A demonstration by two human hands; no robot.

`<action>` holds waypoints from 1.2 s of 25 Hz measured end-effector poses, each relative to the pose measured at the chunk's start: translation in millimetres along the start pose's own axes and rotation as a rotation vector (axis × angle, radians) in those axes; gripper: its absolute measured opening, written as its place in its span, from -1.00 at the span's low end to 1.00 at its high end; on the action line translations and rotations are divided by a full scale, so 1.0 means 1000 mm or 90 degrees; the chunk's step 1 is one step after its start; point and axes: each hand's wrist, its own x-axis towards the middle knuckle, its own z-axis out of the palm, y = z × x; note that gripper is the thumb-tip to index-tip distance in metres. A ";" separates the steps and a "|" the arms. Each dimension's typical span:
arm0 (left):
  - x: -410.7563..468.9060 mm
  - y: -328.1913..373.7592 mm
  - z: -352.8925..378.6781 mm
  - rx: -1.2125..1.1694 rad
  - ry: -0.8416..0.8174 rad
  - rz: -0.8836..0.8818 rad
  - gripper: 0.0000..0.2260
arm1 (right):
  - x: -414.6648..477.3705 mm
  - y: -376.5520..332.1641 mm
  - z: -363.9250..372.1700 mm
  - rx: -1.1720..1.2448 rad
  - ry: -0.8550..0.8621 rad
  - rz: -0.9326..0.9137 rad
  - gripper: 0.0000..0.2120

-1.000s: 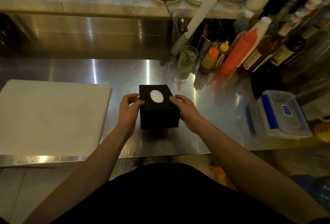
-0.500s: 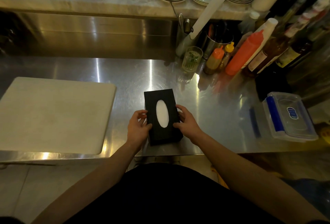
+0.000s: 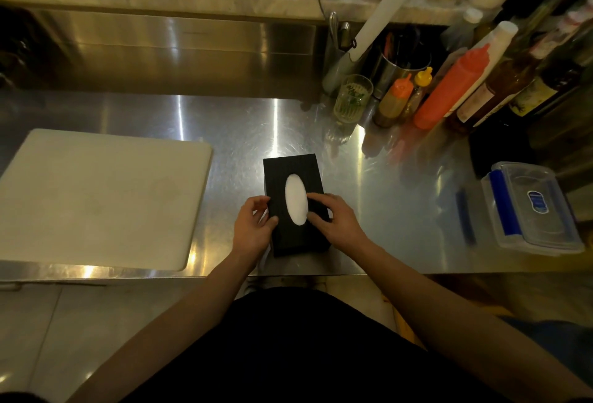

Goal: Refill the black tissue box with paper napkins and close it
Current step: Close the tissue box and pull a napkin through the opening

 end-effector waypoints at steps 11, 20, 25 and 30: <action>0.001 -0.006 0.002 -0.002 0.011 0.017 -0.67 | 0.041 -0.025 0.026 -0.327 0.060 0.001 -0.75; 0.005 -0.013 0.002 -0.005 0.011 0.021 -0.68 | 0.038 -0.027 0.028 -0.253 0.111 -0.016 -0.79; 0.004 -0.012 0.001 -0.007 0.010 0.024 -0.68 | 0.035 -0.030 0.027 -0.171 0.136 -0.019 -0.89; 0.002 -0.008 0.001 -0.020 0.004 0.020 -0.68 | 0.026 -0.032 0.022 -0.133 0.158 -0.043 -0.91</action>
